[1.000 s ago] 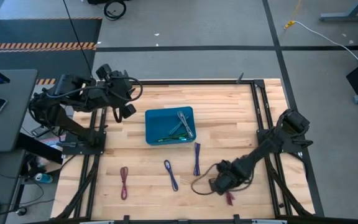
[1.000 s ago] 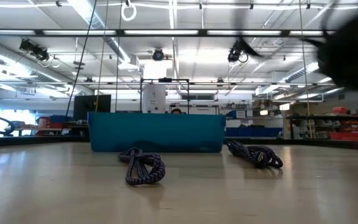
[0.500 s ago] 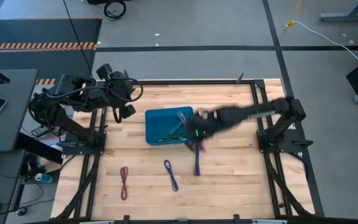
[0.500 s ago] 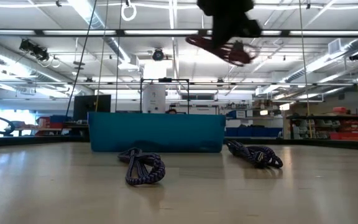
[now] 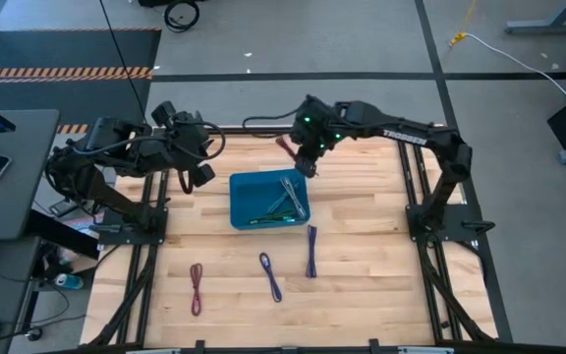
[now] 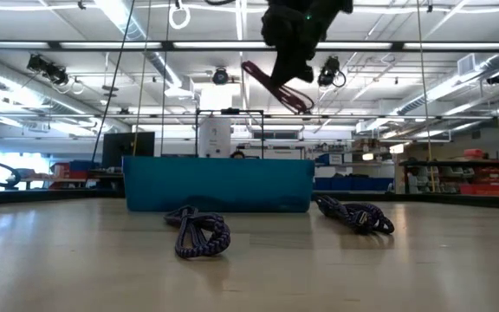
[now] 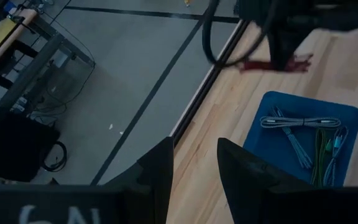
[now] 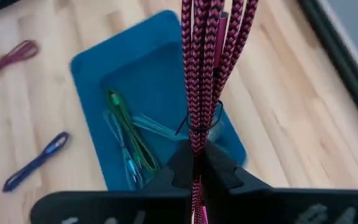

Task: Pick and place USB-C Cables
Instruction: Put the right black pink charger cable into the blue bin

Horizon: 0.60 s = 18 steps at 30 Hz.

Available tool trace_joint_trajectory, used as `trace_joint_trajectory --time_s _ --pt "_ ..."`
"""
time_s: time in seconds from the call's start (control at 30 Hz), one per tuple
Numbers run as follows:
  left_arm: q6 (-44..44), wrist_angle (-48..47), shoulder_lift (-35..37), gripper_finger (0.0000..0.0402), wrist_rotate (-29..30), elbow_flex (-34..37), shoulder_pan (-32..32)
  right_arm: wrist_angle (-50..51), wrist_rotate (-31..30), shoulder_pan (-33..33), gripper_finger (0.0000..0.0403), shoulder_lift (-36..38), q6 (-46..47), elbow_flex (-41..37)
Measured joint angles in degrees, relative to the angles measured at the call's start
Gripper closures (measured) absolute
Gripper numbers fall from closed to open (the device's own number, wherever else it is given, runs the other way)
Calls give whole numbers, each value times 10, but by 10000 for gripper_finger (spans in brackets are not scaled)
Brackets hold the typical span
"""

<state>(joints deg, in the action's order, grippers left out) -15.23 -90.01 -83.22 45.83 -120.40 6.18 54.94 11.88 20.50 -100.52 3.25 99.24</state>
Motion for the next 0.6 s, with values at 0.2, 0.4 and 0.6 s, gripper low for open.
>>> trace_joint_trajectory --time_s 0.2,0.4,0.6 --pt "-10 1 0 271 0 0 0 -21 112 2 389 -70 -93 0" --pt "-36 1 0 271 0 0 0 -5 168 -5 390 -137 -176 22" --pt "-37 1 0 271 0 0 0 32 184 -24 390 -200 -256 92"
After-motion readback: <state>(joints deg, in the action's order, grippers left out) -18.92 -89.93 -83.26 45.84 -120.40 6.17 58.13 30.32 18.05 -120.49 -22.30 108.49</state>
